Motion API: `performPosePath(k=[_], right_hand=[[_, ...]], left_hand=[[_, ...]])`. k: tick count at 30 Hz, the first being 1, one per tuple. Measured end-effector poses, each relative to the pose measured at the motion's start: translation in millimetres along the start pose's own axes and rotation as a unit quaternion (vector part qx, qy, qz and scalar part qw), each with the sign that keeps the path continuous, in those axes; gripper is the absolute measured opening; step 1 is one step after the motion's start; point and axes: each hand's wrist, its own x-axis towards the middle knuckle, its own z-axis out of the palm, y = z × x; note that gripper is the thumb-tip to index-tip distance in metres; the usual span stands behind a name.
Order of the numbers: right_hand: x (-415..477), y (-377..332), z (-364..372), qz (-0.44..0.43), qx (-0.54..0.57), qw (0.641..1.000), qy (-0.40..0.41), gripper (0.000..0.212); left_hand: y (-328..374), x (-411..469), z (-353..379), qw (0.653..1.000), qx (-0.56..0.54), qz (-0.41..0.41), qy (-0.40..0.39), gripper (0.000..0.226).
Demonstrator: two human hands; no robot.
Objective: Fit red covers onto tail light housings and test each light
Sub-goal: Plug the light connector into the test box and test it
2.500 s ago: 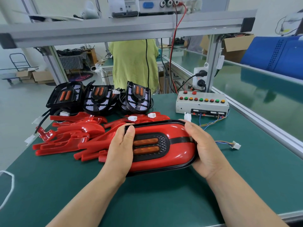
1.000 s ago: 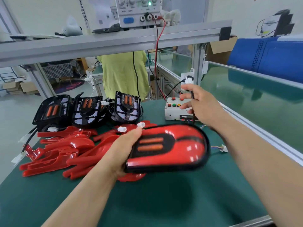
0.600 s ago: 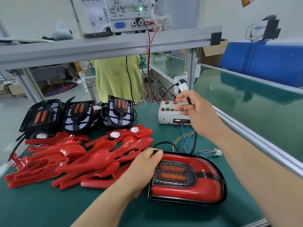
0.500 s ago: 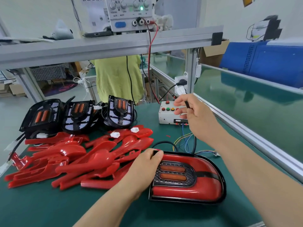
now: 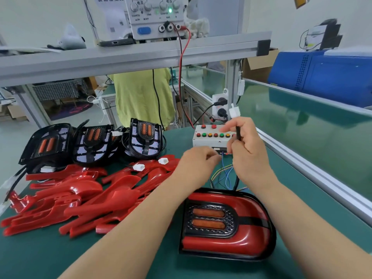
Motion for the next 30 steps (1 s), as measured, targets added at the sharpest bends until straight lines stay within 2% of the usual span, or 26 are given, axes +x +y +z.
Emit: performPosePath(k=[2,4,6,8,11,14,17,19,21,24,25,27,30], right_hand=[[-3,0,1,0.006,0.027,0.999,0.033,0.051],[-5,-1,2,0.017,0.038,0.997,0.06,0.052],[-5,-3,3,0.029,0.038,0.996,0.079,0.038],[-3,-3,3,0.04,0.038,0.995,0.089,0.025],[-2,0,2,0.068,0.043,0.994,0.08,0.016],[-5,5,1,0.085,0.032,0.994,0.054,0.02],[-7,8,3,0.097,0.041,0.994,0.035,0.024],[-7,7,3,0.11,0.048,0.992,0.032,0.027],[-6,7,2,0.12,0.061,0.991,0.027,0.028],[-6,9,-5,0.146,0.078,0.986,-0.011,0.029],[-6,9,-7,0.159,0.07,0.985,-0.021,0.029],[-6,11,-13,0.197,0.055,0.979,-0.023,0.027],[-7,16,-21,0.26,0.043,0.964,-0.028,0.028]], left_hand=[[10,20,12,0.994,-0.031,-0.006,-0.108,0.015],[19,33,23,0.983,0.026,0.012,-0.182,0.012],[28,37,29,0.969,0.094,0.057,-0.22,0.011],[35,37,32,0.949,0.151,0.084,-0.264,0.021],[32,38,37,0.935,0.174,0.09,-0.296,0.026],[29,36,37,0.93,0.174,0.088,-0.311,0.024],[29,35,37,0.91,0.234,0.096,-0.329,0.029],[25,38,38,0.911,0.243,0.097,-0.318,0.027],[17,41,33,0.937,0.207,0.078,-0.271,0.022],[-8,42,11,0.993,0.011,0.011,-0.119,0.027],[-17,40,1,0.995,-0.068,-0.001,-0.074,0.03],[-37,34,-13,0.985,-0.174,-0.015,-0.006,0.023],[-52,22,-21,0.967,-0.252,-0.023,0.039,0.021]])
